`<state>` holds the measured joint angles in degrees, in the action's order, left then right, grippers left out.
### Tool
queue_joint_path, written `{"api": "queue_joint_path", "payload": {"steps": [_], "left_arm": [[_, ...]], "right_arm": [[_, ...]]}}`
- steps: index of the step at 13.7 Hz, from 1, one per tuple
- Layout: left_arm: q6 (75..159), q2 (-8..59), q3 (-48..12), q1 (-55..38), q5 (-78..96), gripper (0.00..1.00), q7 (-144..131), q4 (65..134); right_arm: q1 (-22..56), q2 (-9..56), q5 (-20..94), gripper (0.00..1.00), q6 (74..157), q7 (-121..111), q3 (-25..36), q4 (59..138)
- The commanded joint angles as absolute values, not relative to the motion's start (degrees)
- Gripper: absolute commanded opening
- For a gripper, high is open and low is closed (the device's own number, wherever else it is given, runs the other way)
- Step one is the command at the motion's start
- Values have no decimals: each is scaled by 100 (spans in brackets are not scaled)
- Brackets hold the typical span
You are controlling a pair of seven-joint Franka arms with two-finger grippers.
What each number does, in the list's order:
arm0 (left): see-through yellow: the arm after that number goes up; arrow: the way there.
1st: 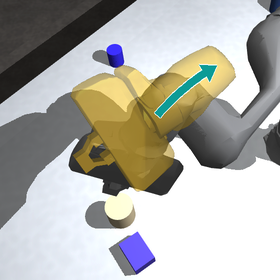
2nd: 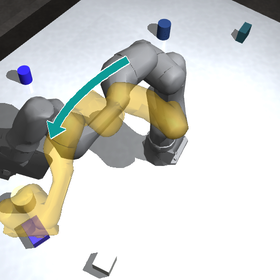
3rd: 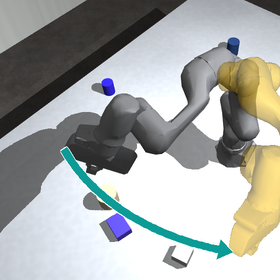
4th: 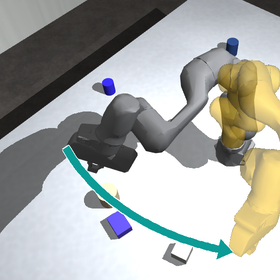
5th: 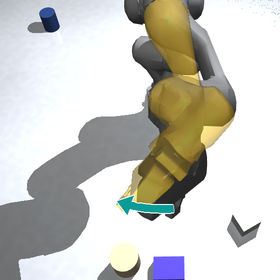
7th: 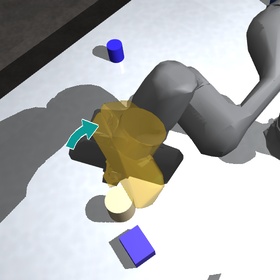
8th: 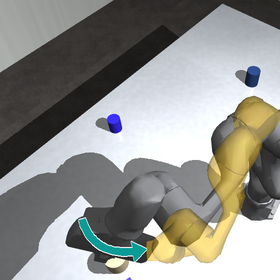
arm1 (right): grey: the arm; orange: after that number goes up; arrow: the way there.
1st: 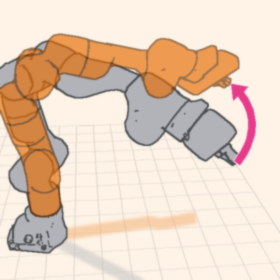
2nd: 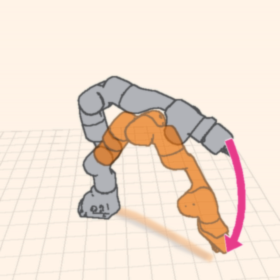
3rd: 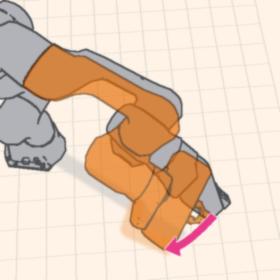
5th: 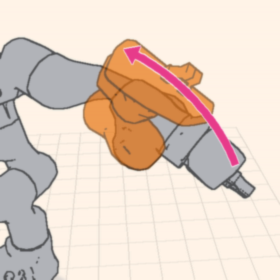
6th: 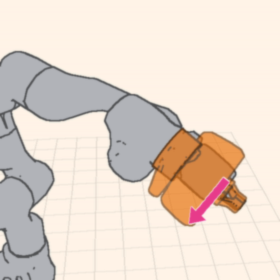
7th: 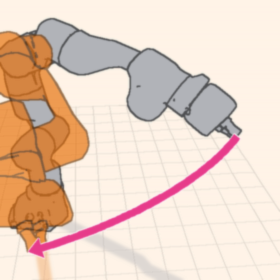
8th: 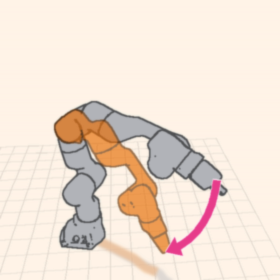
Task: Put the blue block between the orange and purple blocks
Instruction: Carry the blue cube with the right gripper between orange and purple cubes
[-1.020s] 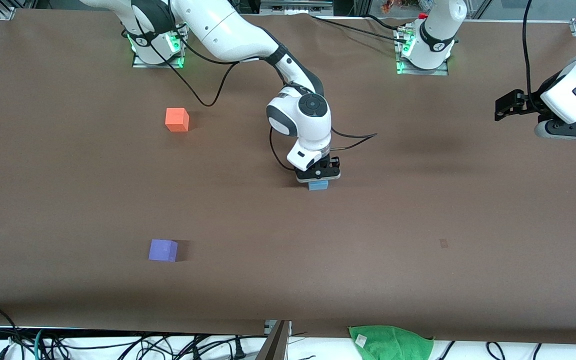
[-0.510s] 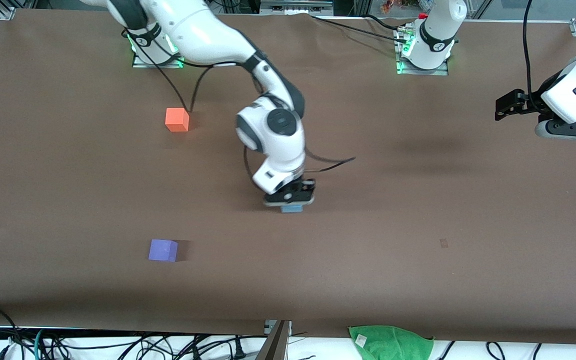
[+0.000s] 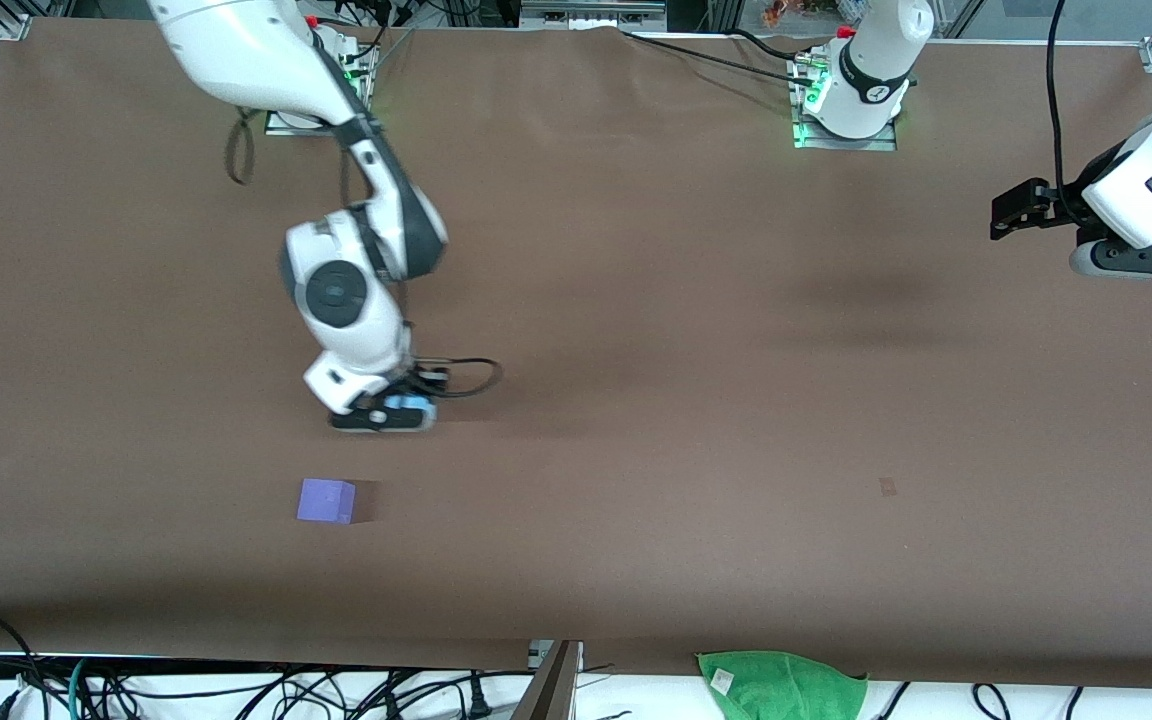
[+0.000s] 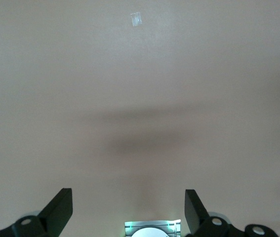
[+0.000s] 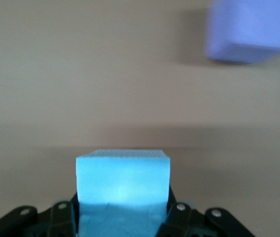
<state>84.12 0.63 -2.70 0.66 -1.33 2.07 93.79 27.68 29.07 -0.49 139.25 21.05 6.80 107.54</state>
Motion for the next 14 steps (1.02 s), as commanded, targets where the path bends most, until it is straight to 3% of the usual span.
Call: {"api": "queue_joint_path", "payload": {"steps": [1,5,6,7,8,9,14], "left_arm": [[8306,141,-229,53,-9,100,290,9211],[8306,141,-237,44,9,100,299,9193],[8306,141,-237,44,9,100,308,9193],[8306,141,-237,44,9,100,308,9193],[8306,141,-237,44,9,100,308,9193],[8306,141,-229,44,9,100,308,9193],[8306,141,-237,44,18,100,308,9193]], "right_arm": [[2628,2215,26,23,14669,1758,878,12181],[2487,2364,35,24,15160,1767,976,12532],[2479,2390,35,26,15196,1775,967,12542],[2487,2408,35,35,15205,1775,967,12542],[2479,2408,35,63,15196,1775,975,12533],[2479,2400,35,100,15161,1723,976,12472],[2478,2198,26,100,14891,1512,949,12112]]}}
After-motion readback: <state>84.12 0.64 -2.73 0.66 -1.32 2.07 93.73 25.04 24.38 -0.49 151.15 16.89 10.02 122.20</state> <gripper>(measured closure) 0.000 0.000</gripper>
